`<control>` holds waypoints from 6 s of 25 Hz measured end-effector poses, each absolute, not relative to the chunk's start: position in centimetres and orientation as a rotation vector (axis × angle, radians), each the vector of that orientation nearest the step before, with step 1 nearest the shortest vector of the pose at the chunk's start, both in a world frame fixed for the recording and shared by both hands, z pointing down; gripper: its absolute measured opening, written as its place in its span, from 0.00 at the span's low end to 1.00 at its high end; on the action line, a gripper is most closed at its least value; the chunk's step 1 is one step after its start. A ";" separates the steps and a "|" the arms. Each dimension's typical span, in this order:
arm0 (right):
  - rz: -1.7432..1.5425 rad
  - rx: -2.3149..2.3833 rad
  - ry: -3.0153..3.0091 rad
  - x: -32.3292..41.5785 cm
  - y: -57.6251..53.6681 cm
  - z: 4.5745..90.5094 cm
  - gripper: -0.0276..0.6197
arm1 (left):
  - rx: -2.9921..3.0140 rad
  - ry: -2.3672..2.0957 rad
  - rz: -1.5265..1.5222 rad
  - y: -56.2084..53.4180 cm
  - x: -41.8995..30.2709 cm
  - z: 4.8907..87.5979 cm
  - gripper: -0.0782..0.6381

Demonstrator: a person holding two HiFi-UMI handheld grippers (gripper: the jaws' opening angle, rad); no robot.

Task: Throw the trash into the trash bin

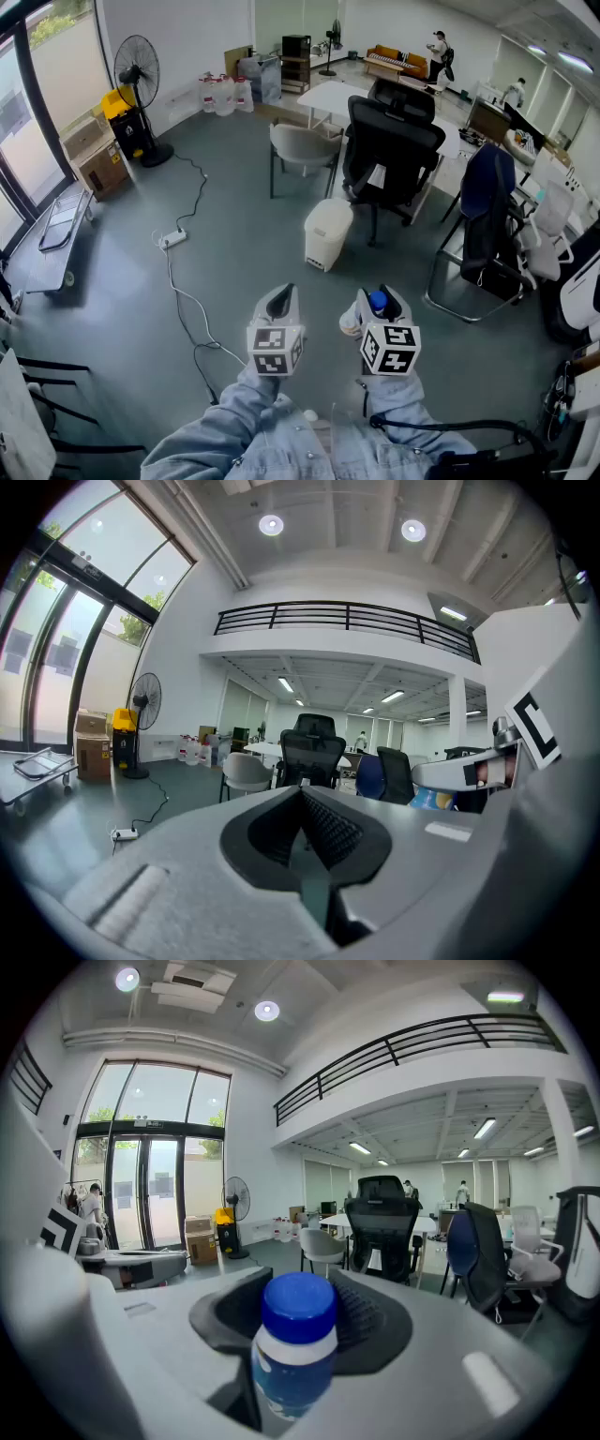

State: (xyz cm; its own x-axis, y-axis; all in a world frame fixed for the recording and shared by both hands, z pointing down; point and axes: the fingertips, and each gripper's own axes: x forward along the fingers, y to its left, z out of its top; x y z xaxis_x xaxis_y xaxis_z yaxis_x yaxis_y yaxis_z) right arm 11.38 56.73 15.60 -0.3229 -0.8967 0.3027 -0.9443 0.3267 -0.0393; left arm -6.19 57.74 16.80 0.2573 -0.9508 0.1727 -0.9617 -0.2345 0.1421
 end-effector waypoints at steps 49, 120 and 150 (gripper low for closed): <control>0.540 1.834 -2.261 17.8 31.7 20.2 0.34 | 2.210 -1.757 0.179 32.3 -4.9 21.7 0.12; 0.625 1.898 -2.082 19.6 -10.3 29.5 0.34 | 2.108 -1.497 0.386 -9.8 -4.5 35.9 0.12; 0.838 1.808 -1.851 21.5 -6.7 58.7 0.34 | 1.984 -1.345 0.611 -6.1 -2.2 66.3 0.12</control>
